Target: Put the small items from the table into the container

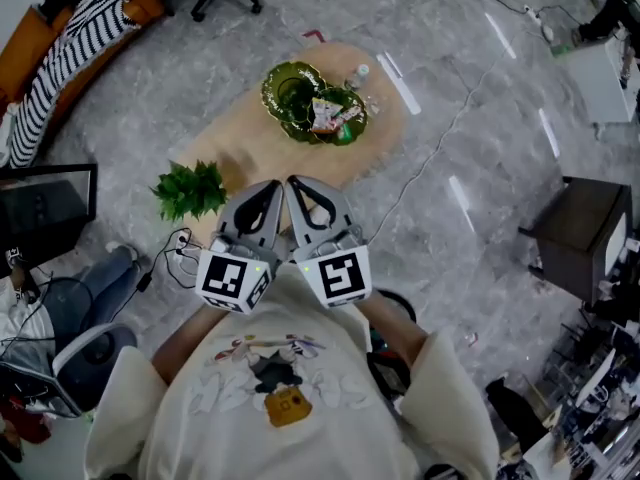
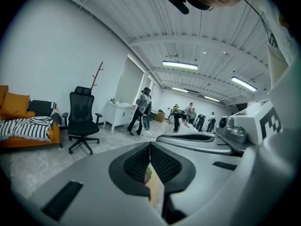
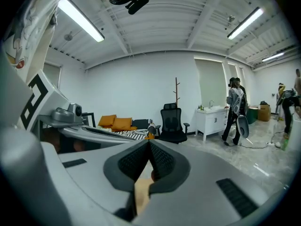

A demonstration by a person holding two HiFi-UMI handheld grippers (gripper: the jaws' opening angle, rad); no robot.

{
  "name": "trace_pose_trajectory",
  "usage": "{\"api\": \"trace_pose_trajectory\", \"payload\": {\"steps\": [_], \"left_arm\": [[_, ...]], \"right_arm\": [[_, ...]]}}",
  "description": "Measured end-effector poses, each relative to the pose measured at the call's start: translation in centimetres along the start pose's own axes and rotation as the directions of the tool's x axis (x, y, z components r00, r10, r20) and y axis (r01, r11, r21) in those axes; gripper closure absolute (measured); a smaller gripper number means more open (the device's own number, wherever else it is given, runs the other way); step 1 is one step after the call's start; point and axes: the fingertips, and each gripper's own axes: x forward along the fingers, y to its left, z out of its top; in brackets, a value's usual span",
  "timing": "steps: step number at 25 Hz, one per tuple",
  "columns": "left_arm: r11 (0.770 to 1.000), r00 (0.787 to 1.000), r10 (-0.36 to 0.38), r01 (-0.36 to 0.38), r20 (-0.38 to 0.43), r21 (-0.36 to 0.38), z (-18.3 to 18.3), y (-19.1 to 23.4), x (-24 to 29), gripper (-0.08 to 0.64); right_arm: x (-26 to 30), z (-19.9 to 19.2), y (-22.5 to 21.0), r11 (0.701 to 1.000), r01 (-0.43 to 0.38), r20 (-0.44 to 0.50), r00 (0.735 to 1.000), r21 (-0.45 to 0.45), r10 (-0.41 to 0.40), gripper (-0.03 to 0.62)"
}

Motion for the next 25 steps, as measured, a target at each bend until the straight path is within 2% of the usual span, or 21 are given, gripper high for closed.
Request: {"api": "trace_pose_trajectory", "payload": {"steps": [9,12,16,20,25], "left_arm": [[1.000,0.999,0.003,-0.003,0.037,0.005,0.6,0.1,-3.9,0.551],[1.000,0.999,-0.005,0.005,0.033,0.004,0.4,-0.2,-4.0,0.551],[1.000,0.999,0.005,-0.005,0.046,0.009,1.7,0.2,-3.6,0.552],[1.000,0.999,0.008,-0.009,0.050,0.023,2.2,0.4,-4.5,0.551],[1.000,0.998,0.015,-0.016,0.054,0.015,1.0,0.8,-5.6,0.551]], "right_arm": [[-1.0,2.0,2.6,0.999,0.032,0.060,0.998,-0.020,-0.030,0.585],[-1.0,1.5,2.6,0.998,0.058,0.046,0.997,0.019,-0.059,0.586],[-1.1,0.6,3.3,0.996,0.087,0.007,0.996,0.028,-0.088,0.586],[-1.5,0.2,4.3,0.989,0.086,0.001,0.996,0.120,-0.087,0.586],[-1.9,-0.3,4.9,0.988,0.115,0.002,0.993,0.101,-0.116,0.586]]}}
